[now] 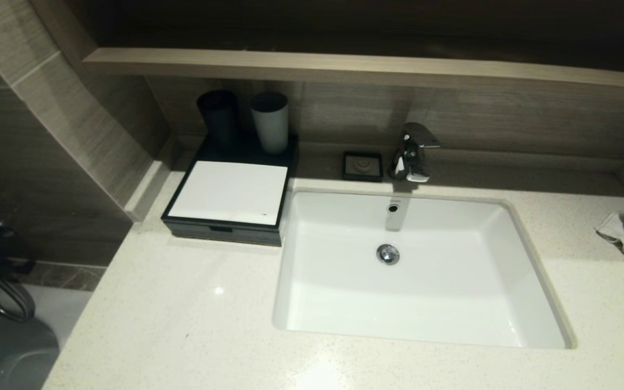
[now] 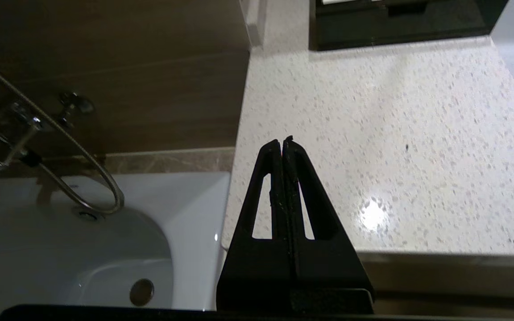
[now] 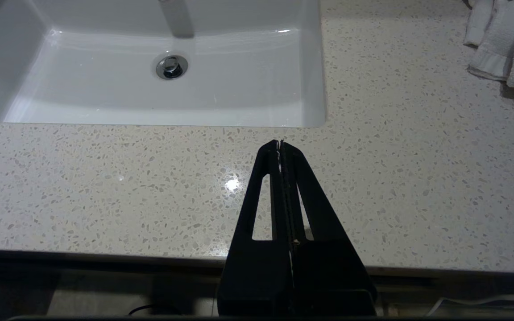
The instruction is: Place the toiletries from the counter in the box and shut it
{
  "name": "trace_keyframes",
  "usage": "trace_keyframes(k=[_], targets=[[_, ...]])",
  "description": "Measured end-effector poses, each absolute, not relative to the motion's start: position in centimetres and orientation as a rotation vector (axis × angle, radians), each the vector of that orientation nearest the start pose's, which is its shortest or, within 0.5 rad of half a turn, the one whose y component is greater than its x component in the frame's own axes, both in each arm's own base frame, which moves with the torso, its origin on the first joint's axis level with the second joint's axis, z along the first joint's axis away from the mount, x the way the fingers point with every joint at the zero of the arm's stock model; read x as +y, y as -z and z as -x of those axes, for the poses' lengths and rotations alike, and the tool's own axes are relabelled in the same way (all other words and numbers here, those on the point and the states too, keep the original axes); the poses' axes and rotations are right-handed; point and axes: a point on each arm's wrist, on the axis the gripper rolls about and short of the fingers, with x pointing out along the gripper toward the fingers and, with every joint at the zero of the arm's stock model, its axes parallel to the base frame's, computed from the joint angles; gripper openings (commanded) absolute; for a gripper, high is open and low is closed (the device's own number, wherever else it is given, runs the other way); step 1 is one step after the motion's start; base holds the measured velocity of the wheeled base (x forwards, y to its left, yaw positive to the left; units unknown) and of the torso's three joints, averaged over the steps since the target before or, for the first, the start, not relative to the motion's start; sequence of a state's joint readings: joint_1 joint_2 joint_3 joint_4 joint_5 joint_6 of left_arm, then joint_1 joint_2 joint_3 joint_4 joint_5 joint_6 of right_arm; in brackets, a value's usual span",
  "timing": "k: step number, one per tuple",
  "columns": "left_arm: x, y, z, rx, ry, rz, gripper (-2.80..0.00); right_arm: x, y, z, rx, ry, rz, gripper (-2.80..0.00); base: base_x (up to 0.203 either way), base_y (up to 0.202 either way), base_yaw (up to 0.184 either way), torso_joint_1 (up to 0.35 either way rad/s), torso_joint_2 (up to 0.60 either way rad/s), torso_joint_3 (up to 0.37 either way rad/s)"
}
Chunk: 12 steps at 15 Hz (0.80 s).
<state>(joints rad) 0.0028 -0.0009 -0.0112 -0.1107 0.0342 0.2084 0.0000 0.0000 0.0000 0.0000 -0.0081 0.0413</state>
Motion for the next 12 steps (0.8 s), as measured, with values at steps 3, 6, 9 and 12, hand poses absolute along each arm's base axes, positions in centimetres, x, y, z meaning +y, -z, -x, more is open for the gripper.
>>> trace_keyframes(k=[3,6,9,12], targets=[[0.0,-8.4,2.3,-0.077,-0.008,-0.171,-2.8,0.0,-7.5,2.3,0.0,0.009,-0.041,-2.8,0.0,0.0,0.0,0.0,0.0,0.0],[0.0,-7.7,2.3,-0.02,0.015,-0.107,-2.8,0.0,-7.5,2.3,0.0,0.008,-0.042,-2.8,0.0,0.0,0.0,0.0,0.0,0.0],[0.0,-7.5,2.4,0.017,0.012,-0.022,-2.8,0.0,-7.5,2.3,0.0,0.008,-0.041,-2.8,0.0,0.0,0.0,0.0,0.0,0.0],[0.0,-7.5,2.4,0.015,0.01,-0.018,-2.8,0.0,-7.5,2.3,0.0,0.009,-0.041,-2.8,0.0,0.0,0.0,0.0,0.0,0.0]])
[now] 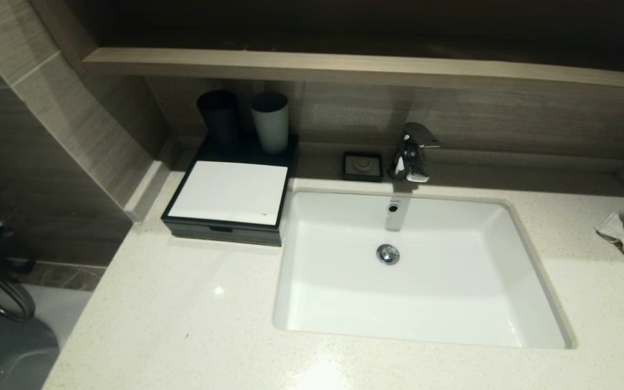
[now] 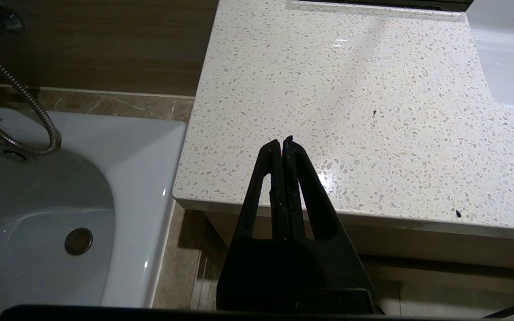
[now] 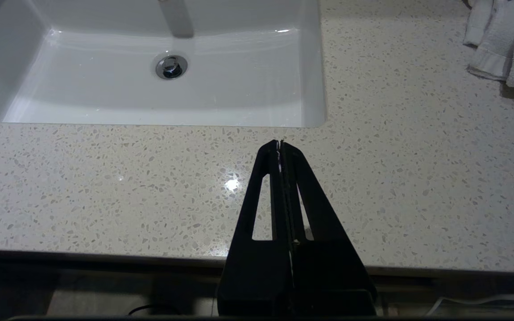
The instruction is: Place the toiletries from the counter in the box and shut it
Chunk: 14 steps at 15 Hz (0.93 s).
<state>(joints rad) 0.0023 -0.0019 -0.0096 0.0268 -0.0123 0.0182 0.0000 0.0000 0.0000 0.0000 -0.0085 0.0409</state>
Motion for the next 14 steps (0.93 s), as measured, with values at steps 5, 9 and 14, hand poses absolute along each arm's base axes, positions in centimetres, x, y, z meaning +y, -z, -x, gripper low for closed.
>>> trace_keyframes(k=[5,9,14], targets=[[-0.03,-7.54,2.37,0.014,0.009,-0.018,-2.8,-0.02,-7.55,2.28,0.0,0.009,-0.041,-2.8,0.0,0.0,0.0,0.0,0.0,0.0],[-0.03,-7.56,2.37,0.014,0.01,-0.018,-2.8,-0.02,-7.55,2.28,0.0,0.008,-0.041,-2.8,0.0,0.0,0.0,0.0,0.0,0.0],[-0.03,-7.55,2.37,0.014,0.01,-0.018,-2.8,-0.02,-7.55,2.28,0.0,0.008,-0.041,-2.8,0.0,0.0,0.0,0.0,0.0,0.0]])
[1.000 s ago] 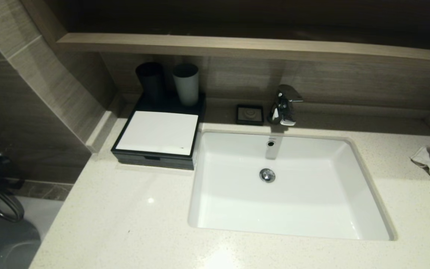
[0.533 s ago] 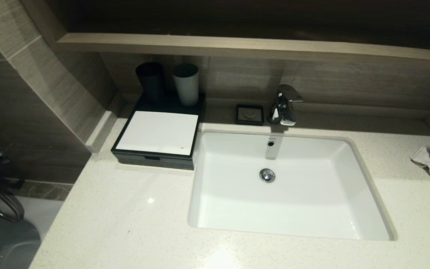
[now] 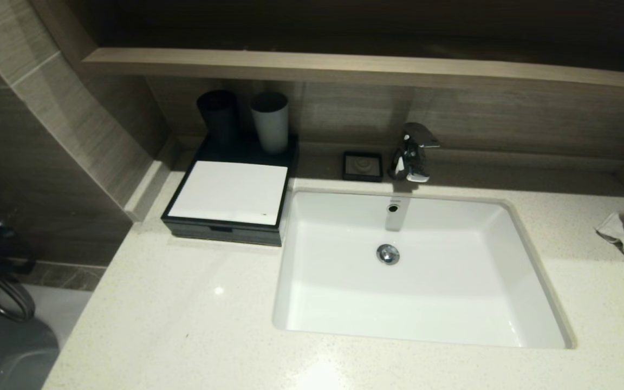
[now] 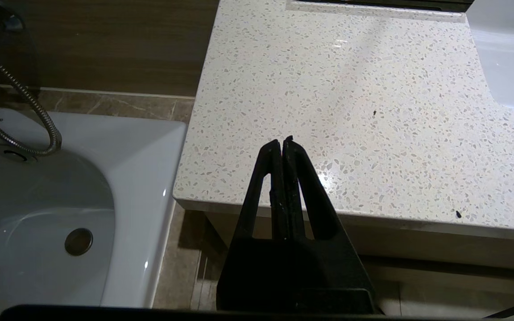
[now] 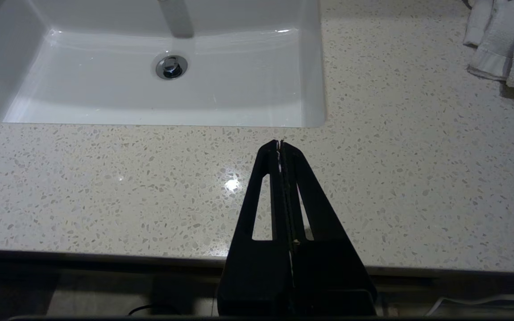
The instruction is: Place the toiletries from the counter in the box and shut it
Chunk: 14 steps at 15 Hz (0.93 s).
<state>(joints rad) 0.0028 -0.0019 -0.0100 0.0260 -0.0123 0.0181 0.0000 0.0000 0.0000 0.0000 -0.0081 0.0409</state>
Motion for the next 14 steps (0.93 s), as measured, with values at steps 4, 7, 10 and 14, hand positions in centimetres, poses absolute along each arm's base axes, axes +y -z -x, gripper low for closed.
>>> trace_keyframes(k=[4,7,10,14], targets=[[-0.03,-7.55,2.37,0.014,0.01,-0.018,-2.8,-0.02,-7.54,2.28,0.0,0.009,-0.039,-2.8,0.0,0.0,0.0,0.0,0.0,0.0],[-0.03,-7.53,2.36,0.015,0.009,-0.018,-2.8,-0.02,-7.54,2.28,0.0,0.009,-0.04,-2.8,0.0,0.0,0.0,0.0,0.0,0.0],[-0.03,-7.53,2.36,0.015,0.01,-0.018,-2.8,-0.02,-7.54,2.28,0.001,0.009,-0.04,-2.8,0.0,0.0,0.0,0.0,0.0,0.0],[-0.03,-7.53,2.36,0.015,0.009,-0.018,-2.8,-0.02,-7.55,2.28,0.0,0.009,-0.04,-2.8,0.0,0.0,0.0,0.0,0.0,0.0]])
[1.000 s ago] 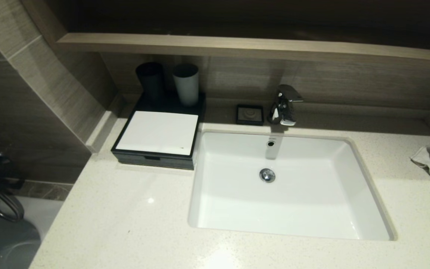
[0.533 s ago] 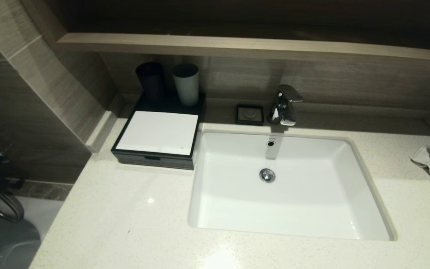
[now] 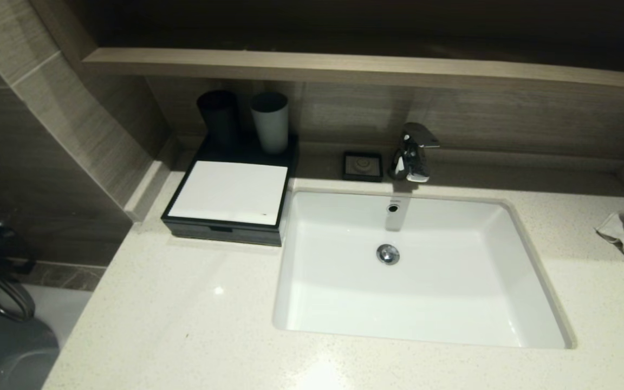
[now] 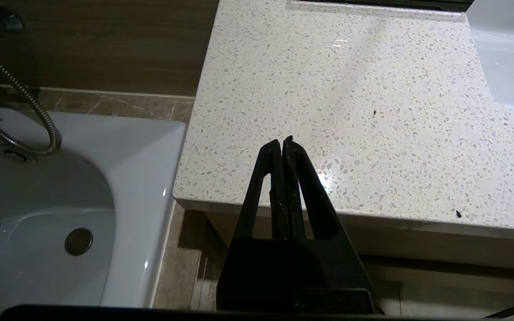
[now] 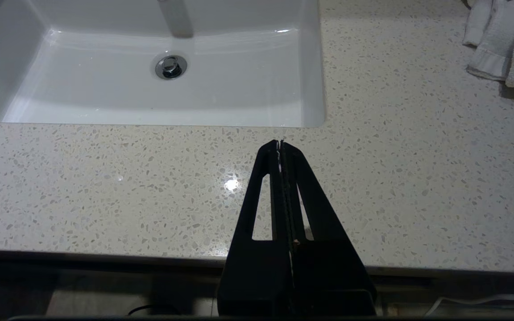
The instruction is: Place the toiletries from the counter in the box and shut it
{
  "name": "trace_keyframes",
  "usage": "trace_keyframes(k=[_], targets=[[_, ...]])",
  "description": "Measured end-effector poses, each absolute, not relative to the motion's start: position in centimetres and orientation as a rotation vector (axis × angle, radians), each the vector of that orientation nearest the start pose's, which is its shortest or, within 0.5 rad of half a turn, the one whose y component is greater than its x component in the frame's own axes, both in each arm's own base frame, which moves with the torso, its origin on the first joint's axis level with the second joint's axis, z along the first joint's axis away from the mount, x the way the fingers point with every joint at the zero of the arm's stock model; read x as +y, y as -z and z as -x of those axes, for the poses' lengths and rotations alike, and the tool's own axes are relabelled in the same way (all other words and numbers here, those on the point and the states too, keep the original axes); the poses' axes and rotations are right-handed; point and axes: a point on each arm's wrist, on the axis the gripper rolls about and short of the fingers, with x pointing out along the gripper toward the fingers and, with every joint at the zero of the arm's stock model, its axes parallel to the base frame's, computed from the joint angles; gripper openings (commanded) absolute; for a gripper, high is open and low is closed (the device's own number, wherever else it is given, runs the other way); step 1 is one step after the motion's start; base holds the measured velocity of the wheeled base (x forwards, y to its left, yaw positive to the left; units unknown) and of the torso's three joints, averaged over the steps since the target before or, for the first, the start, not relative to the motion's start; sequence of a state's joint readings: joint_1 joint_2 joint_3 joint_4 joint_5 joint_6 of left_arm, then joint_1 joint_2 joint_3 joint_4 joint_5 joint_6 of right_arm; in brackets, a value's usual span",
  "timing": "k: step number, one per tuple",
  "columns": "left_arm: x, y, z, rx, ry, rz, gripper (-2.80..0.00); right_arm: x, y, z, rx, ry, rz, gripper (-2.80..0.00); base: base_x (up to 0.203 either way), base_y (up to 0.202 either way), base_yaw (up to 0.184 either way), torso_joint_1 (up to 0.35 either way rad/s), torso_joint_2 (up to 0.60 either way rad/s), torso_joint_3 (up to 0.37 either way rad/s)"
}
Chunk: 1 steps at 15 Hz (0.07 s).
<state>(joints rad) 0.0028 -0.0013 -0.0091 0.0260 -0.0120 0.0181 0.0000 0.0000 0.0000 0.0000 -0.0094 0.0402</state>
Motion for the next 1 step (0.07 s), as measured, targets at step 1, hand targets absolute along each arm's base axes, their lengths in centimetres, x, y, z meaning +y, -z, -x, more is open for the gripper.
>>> trace_keyframes(k=[1], targets=[[-0.03,-7.53,2.36,0.015,0.01,-0.018,-2.8,-0.02,-7.55,2.28,0.0,0.009,-0.04,-2.8,0.0,0.0,0.0,0.0,0.0,0.0]])
